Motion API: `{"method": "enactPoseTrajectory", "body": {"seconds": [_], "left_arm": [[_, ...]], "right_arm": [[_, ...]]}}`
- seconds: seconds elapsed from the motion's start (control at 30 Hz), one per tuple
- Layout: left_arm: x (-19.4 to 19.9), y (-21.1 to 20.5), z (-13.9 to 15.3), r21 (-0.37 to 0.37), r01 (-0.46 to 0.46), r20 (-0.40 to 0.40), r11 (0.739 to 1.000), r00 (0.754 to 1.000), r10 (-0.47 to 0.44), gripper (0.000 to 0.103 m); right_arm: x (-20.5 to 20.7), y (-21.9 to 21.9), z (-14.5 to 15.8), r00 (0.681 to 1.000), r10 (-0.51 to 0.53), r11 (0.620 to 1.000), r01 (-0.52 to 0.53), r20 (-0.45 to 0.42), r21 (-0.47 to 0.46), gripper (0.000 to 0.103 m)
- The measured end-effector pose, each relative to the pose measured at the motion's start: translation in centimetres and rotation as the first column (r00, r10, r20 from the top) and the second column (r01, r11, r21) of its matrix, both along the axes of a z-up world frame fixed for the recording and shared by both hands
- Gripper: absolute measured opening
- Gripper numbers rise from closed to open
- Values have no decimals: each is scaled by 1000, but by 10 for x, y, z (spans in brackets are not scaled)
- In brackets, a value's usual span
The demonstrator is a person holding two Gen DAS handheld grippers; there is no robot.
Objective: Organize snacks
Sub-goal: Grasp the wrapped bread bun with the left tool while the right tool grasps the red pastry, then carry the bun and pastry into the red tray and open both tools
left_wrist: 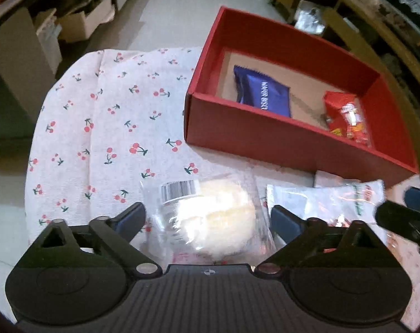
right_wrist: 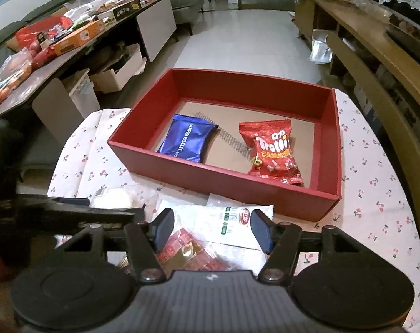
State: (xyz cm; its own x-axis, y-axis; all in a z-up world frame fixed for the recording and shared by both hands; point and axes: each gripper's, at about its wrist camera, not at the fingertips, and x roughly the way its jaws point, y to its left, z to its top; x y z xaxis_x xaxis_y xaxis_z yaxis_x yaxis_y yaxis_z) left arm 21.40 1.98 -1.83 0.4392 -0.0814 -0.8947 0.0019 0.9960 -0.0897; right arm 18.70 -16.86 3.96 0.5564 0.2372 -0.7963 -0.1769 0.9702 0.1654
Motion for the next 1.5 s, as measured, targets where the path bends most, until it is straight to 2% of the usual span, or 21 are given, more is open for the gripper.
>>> {"method": "enactPoseTrajectory", "body": {"seconds": [0.07,0.23,0.37,0.5,0.73,0.87,0.97,1.07,1.13,1.3,1.5], "left_arm": [[5,-3,-6,27,-14,1,1000,1000,14,100],[1,-5,-8,42,-18,8,999,1000,18,88],[-11,-7,-5,68,10,21,998,1000,-11,84],[-19,-4,-4,62,30,24,998,999,-32,83],[-29,8,2,27,30,32,999,999,-31,83],[-35,13,1,10,35,26,999,999,-35,83],[-37,16,-2,3,39,18,999,999,-39,83],[-39,18,-5,4,47,4,999,999,-47,83],[-42,20,-7,8,55,4,998,998,-55,84],[-46,25,-4,-1,66,5,998,998,-66,83],[-53,18,3,-1,106,20,994,994,-106,83]], "right_arm": [[0,-1,-2,1000,6,1000,-6,-12,-6,78],[-5,-9,-9,998,-9,1000,10,-55,15,78],[-14,-16,-12,993,-51,995,59,-106,78,78],[-29,-11,-18,985,-62,985,86,-160,150,78],[-29,-4,-41,952,-141,948,209,-272,239,78],[-15,-4,-50,931,-189,911,285,-312,298,80],[-8,9,-54,933,-191,919,280,-306,277,81],[-4,23,-61,943,-173,947,238,-284,217,80],[-3,24,-65,947,-157,955,217,-280,200,75],[-11,22,-56,969,-121,982,148,-215,115,73],[-26,16,-45,982,-69,996,78,-174,48,73]]}}
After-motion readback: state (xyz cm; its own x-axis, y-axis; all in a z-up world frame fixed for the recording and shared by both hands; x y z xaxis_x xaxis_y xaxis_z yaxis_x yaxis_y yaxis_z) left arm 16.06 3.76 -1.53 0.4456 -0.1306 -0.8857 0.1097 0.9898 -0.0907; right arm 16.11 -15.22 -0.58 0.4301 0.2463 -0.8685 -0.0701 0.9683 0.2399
